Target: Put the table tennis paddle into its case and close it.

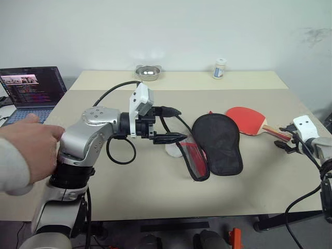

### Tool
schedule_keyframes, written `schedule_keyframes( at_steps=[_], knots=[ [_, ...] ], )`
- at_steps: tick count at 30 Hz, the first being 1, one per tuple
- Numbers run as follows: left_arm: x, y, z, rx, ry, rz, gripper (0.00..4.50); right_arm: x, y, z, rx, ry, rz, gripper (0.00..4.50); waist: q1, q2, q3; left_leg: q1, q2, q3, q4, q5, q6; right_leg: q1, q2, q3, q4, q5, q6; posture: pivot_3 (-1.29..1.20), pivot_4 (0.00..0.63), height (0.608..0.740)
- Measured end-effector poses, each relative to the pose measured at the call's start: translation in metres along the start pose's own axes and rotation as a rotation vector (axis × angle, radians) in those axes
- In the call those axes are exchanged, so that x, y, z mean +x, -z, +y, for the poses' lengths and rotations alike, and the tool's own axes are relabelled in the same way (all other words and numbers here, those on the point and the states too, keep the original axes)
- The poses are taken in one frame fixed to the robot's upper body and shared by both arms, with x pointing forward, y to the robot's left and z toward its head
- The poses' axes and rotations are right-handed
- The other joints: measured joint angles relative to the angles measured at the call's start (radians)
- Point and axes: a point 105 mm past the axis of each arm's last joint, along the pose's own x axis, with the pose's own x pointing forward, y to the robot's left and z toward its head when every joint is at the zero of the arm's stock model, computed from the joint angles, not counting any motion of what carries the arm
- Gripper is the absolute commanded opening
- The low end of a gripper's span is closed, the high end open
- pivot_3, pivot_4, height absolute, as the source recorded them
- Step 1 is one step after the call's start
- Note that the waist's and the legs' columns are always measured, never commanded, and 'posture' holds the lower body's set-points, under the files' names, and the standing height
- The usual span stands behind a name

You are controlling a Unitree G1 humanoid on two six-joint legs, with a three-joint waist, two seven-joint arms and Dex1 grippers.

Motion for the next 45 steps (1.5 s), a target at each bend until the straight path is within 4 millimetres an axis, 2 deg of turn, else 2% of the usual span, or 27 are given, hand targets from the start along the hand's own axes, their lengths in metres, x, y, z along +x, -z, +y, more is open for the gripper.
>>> schedule_keyframes(
  at_steps=[4,8,20,36,40,45],
  knots=[
    [-0.005,0.001,0.001,0.008,-0.008,0.019,4.5,0.008,-0.009,0.013,-0.012,-0.024,-0.026,4.45,0.0,0.001,0.0,0.0,0.0,0.0,0.0,0.0,0.0,0.0,0.0,0.0,0.0,0.0,0.0,0.0,0.15,0.74],
    [-0.005,0.002,0.001,0.005,-0.01,0.021,4.5,0.009,-0.021,0.015,-0.016,-0.03,-0.037,4.45,0.003,0.001,0.001,0.0,0.0,0.0,0.0,0.001,-0.002,0.0,0.0,0.0,0.0,0.0,0.0,0.0,0.15,0.74],
    [-0.006,0.003,0.003,0.014,-0.005,0.02,4.5,0.007,-0.019,0.021,0.012,-0.116,-0.003,4.45,0.003,0.001,0.0,0.001,0.0,0.0,0.0,0.0,0.001,0.001,0.0,-0.001,0.0,0.0,0.0,0.0,0.15,0.74],
    [-0.009,0.002,0.005,0.033,0.002,0.034,4.5,0.008,-0.022,0.008,0.001,0.011,0.029,4.45,0.001,0.001,0.001,0.001,0.0,0.0,0.0,0.0,0.001,0.001,0.0,0.0,0.0,0.0,0.0,0.0,0.15,0.74],
    [-0.011,0.002,0.006,0.035,-0.002,0.042,4.5,0.009,-0.017,0.014,-0.016,-0.019,0.075,4.45,0.001,0.001,0.001,0.0,0.0,0.001,0.0,0.0,0.001,0.001,0.0,0.0,0.0,0.0,0.0,0.0,0.15,0.74],
    [-0.012,0.007,0.003,0.027,0.001,0.05,4.5,0.008,-0.021,0.019,-0.066,-0.075,0.111,4.45,0.001,0.001,0.001,0.001,0.001,0.0,0.0,0.0,0.001,0.001,0.0,-0.001,0.0,0.0,0.0,0.0,0.15,0.74]
  ],
)
